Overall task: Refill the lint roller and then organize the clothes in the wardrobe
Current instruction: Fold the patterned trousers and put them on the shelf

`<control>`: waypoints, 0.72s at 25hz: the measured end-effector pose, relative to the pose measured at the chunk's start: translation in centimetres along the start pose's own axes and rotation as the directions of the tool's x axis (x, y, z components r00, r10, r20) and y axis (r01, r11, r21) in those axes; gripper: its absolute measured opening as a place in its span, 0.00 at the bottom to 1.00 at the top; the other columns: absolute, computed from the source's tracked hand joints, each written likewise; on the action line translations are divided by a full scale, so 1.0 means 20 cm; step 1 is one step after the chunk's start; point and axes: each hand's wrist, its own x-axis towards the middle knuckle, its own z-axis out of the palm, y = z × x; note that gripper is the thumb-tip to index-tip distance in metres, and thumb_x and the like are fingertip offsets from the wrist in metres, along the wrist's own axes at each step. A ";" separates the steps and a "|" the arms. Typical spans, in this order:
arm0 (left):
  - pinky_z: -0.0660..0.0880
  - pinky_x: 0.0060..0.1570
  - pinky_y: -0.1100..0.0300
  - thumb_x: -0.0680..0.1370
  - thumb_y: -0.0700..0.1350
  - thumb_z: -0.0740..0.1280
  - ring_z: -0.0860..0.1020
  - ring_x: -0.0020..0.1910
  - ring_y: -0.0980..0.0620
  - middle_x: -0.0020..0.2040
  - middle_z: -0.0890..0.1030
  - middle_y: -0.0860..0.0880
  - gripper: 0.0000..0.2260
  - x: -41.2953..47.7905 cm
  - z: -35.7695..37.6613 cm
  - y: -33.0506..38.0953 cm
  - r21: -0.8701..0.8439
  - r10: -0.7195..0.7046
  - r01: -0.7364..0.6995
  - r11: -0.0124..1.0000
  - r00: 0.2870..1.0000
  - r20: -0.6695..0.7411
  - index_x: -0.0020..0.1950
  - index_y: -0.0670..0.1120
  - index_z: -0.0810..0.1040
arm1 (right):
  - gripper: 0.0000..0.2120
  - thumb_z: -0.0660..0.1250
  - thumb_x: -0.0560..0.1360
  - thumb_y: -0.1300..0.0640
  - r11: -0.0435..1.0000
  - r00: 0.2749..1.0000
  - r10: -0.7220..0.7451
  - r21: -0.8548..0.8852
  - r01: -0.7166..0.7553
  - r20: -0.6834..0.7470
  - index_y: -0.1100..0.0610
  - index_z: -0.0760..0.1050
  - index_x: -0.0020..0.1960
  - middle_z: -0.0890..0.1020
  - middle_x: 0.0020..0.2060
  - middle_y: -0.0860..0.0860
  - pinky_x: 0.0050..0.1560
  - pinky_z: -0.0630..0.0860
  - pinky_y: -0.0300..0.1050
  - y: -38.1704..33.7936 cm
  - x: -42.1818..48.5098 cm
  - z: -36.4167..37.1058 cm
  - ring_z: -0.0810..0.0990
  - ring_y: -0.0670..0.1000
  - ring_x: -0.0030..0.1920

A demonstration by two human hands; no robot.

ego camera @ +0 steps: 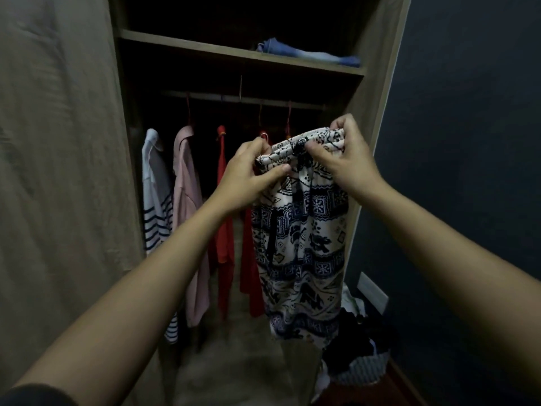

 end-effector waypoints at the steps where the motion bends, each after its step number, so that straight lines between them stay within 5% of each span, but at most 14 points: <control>1: 0.73 0.55 0.64 0.73 0.46 0.72 0.77 0.51 0.55 0.53 0.75 0.49 0.11 0.01 -0.02 0.03 -0.140 -0.037 0.041 0.989 0.999 0.035 0.45 0.46 0.70 | 0.16 0.70 0.70 0.45 0.993 0.999 -0.051 -0.110 0.049 -0.018 0.49 0.64 0.45 0.73 0.42 0.51 0.40 0.72 0.39 0.00 0.00 -0.02 0.72 0.46 0.39; 4: 0.77 0.43 0.66 0.72 0.31 0.68 0.79 0.39 0.68 0.46 0.76 0.56 0.14 0.05 -0.03 0.09 -0.478 -0.082 0.119 0.870 0.992 0.097 0.39 0.45 0.66 | 0.21 0.71 0.69 0.45 0.933 0.975 -0.179 -0.335 0.127 -0.128 0.59 0.68 0.49 0.68 0.44 0.52 0.39 0.66 0.26 -0.02 -0.01 -0.05 0.67 0.43 0.39; 7: 0.72 0.32 0.64 0.71 0.31 0.67 0.77 0.31 0.61 0.34 0.80 0.57 0.14 0.08 0.01 0.13 -0.614 -0.116 0.143 0.776 0.990 0.083 0.37 0.47 0.65 | 0.24 0.71 0.68 0.42 0.884 0.931 -0.247 -0.457 0.103 -0.268 0.61 0.70 0.47 0.66 0.43 0.51 0.39 0.64 0.31 -0.05 -0.02 -0.04 0.68 0.47 0.41; 9: 0.68 0.26 0.65 0.67 0.33 0.66 0.73 0.28 0.54 0.33 0.75 0.49 0.12 0.08 0.04 0.15 -0.704 -0.159 0.169 0.690 0.984 0.080 0.35 0.46 0.65 | 0.24 0.70 0.67 0.38 0.853 0.923 -0.261 -0.515 0.084 -0.282 0.58 0.69 0.45 0.67 0.42 0.50 0.38 0.65 0.39 -0.05 -0.03 -0.03 0.68 0.48 0.41; 14: 0.75 0.27 0.65 0.71 0.27 0.66 0.79 0.35 0.53 0.40 0.75 0.46 0.15 0.10 0.01 0.13 -0.640 -0.212 0.245 0.728 0.969 0.130 0.37 0.45 0.65 | 0.25 0.66 0.65 0.32 0.785 0.915 -0.260 -0.619 0.015 -0.308 0.53 0.66 0.42 0.69 0.41 0.47 0.41 0.66 0.43 -0.03 -0.07 -0.04 0.69 0.46 0.41; 18: 0.77 0.35 0.67 0.72 0.31 0.68 0.82 0.36 0.56 0.38 0.81 0.47 0.15 0.10 -0.08 0.10 -0.546 -0.243 0.350 0.761 0.934 0.260 0.51 0.45 0.67 | 0.26 0.67 0.67 0.34 0.814 0.959 -0.206 -0.578 0.056 -0.197 0.56 0.69 0.48 0.74 0.43 0.49 0.41 0.67 0.44 0.00 -0.10 -0.09 0.70 0.47 0.42</control>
